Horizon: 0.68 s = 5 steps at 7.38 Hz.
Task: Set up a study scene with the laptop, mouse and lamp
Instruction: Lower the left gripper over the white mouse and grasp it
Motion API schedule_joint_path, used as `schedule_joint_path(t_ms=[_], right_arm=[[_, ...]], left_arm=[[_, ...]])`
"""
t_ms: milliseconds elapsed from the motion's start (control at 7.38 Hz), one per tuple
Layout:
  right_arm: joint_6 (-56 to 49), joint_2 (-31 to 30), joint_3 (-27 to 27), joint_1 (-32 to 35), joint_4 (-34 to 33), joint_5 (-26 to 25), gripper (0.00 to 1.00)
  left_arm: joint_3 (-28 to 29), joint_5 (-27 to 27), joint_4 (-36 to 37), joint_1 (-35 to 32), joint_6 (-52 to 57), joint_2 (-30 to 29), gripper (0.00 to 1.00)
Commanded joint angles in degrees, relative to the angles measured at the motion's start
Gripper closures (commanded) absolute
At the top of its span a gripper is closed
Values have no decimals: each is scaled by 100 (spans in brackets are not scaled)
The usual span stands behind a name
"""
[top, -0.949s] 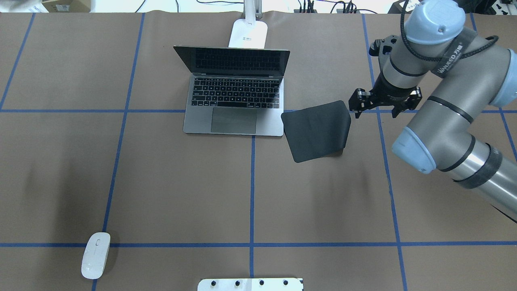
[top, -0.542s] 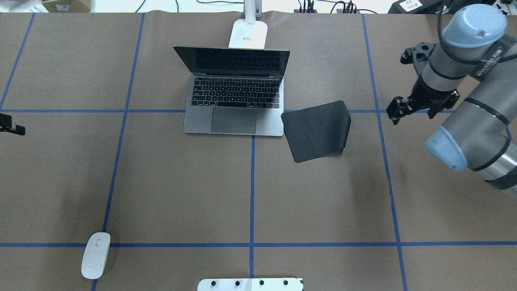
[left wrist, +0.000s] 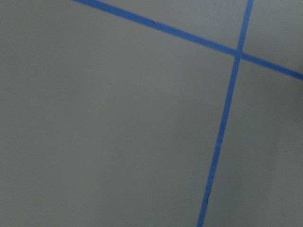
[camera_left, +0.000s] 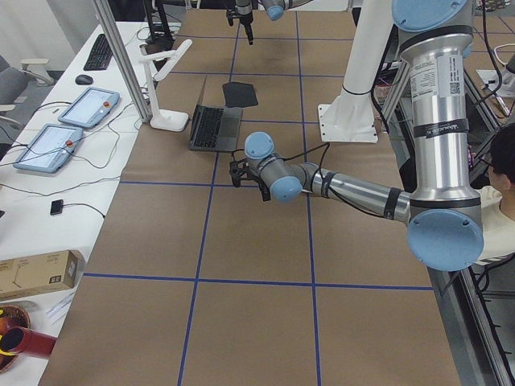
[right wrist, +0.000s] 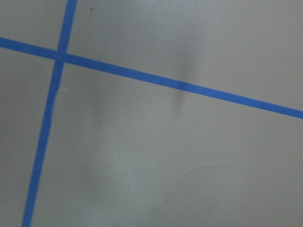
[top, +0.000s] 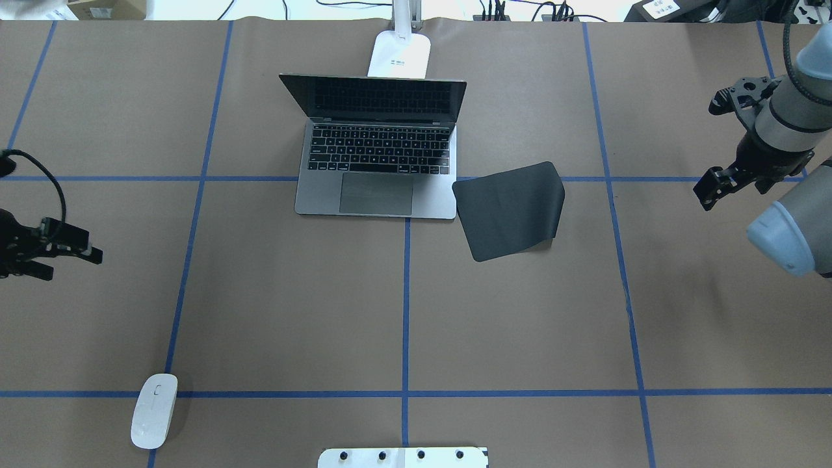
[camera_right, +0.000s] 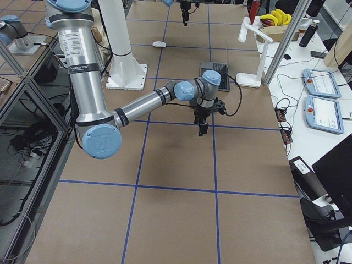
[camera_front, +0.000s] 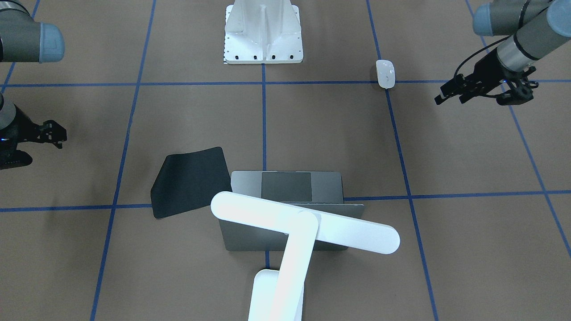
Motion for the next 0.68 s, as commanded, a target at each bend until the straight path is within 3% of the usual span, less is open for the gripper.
schedule_joint_path(t_ms=[0, 271, 542], right_arm=[[-773, -227, -25, 249, -40, 158, 0], [-1319, -465, -25, 451, -23, 282, 0], [-1566, -545, -103, 609, -14, 300, 0]], left_arm=[[-549, 653, 934, 767, -3, -37, 0], [-919, 1258, 1665, 1609, 15, -107, 0], [-956, 2014, 1844, 2331, 6, -257, 0]])
